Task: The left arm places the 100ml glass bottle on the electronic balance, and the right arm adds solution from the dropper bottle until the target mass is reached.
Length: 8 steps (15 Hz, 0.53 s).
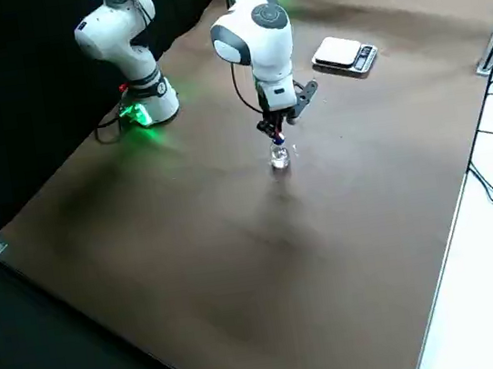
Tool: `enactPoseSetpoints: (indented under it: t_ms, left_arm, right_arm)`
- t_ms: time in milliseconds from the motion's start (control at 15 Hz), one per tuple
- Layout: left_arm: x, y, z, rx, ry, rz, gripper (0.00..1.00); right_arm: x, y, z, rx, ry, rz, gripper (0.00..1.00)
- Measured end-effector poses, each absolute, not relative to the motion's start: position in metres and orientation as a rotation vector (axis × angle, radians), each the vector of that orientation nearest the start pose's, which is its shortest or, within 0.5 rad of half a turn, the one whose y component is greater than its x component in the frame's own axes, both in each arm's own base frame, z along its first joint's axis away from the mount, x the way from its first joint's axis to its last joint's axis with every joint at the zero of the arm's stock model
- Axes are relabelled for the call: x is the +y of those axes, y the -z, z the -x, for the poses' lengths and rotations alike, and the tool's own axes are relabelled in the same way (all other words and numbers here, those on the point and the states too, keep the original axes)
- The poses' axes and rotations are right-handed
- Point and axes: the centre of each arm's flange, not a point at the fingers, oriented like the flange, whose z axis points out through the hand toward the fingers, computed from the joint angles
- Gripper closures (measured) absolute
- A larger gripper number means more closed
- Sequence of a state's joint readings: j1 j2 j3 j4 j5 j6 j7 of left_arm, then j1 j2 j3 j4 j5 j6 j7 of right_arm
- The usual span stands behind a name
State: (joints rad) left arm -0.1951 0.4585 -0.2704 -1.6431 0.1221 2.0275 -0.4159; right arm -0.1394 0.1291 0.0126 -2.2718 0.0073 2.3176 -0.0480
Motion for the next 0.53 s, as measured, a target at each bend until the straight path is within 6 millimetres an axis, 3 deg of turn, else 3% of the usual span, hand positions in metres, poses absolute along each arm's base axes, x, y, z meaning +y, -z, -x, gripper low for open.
enactPoseSetpoints:
  t_ms: [200, 533]
  left_arm:
    - [-0.345, -0.359, -0.581, 0.108, -0.064, 3.129, 0.52]
    - [-0.439, -0.355, -0.543, 0.021, -0.039, 3.15, 0.52]
  right_arm:
    - [-0.066, -0.294, -0.517, 0.131, -0.129, 3.122, 0.77]
    - [-0.065, -0.294, -0.517, 0.128, -0.129, 3.122, 0.81]
